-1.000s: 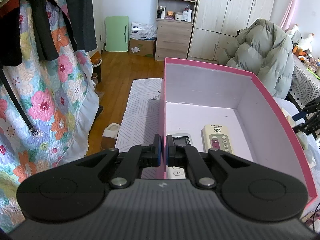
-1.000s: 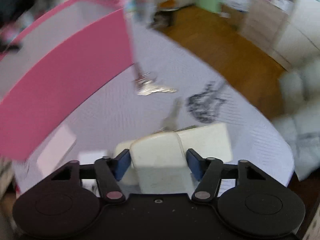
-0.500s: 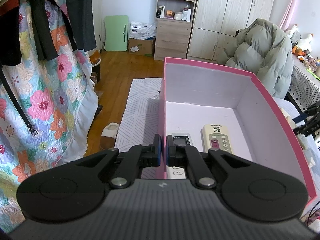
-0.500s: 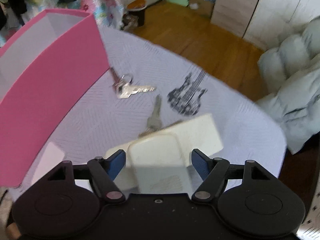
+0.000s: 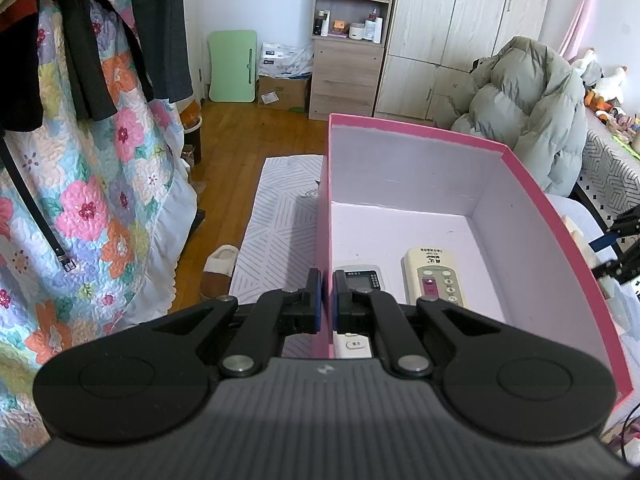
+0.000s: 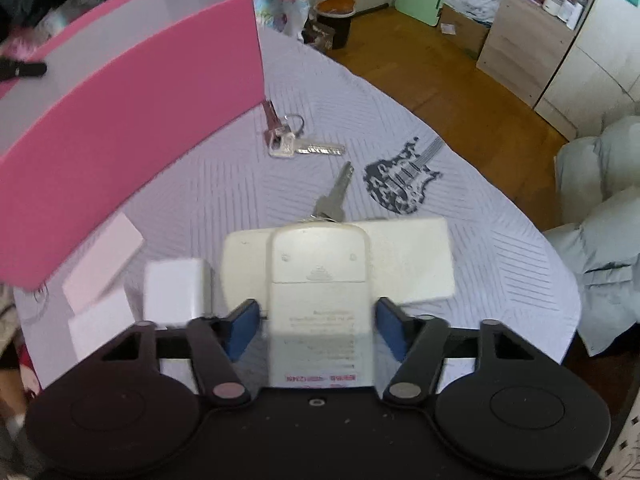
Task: Organize rigid objects
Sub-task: 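Carry the beige TCL remote over the pink box and lower it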
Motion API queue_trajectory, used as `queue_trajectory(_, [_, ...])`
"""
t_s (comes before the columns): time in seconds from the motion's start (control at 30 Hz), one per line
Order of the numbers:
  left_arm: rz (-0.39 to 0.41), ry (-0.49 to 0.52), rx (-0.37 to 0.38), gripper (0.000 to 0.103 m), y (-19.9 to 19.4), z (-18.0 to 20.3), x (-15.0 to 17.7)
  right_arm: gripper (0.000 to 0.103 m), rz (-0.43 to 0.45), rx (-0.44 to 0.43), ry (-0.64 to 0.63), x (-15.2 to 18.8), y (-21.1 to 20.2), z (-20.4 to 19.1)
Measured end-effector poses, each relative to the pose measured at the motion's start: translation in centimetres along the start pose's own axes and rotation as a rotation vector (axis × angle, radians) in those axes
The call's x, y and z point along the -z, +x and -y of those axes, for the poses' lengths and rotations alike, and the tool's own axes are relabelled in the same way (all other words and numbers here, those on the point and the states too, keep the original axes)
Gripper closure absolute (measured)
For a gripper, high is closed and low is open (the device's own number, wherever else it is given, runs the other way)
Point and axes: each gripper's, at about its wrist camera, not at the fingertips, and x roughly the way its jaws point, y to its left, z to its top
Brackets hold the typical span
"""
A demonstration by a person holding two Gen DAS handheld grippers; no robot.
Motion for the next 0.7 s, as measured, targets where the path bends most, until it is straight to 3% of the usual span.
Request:
queue_trajectory(0.07, [-0.003, -0.004, 0.000, 0.099, -0.1, -0.2, -0.1, 0.042, -0.009, 0.043, 0.053, -0.4, -0.2, -0.3])
queue_trajectory(0.33, [-0.005, -0.007, 0.005, 0.098, 0.0, -0.6, -0.2, 0.042, 0.134, 0.147, 0.166, -0.7, -4.3, -1.7])
queue_trajectory(0.5, [-0.008, -0.019, 0.024, 0.098, -0.1, -0.8, -0.2, 0.042, 0.155, 0.201, 0.095, -1.0, -6.9, -4.0])
queue_trajectory(0.7, [-0.005, -0.014, 0.023, 0.098, 0.0, -1.0, -0.1, 0.042, 0.290, 0.198, 0.052, -2.8, -11.1, -7.1])
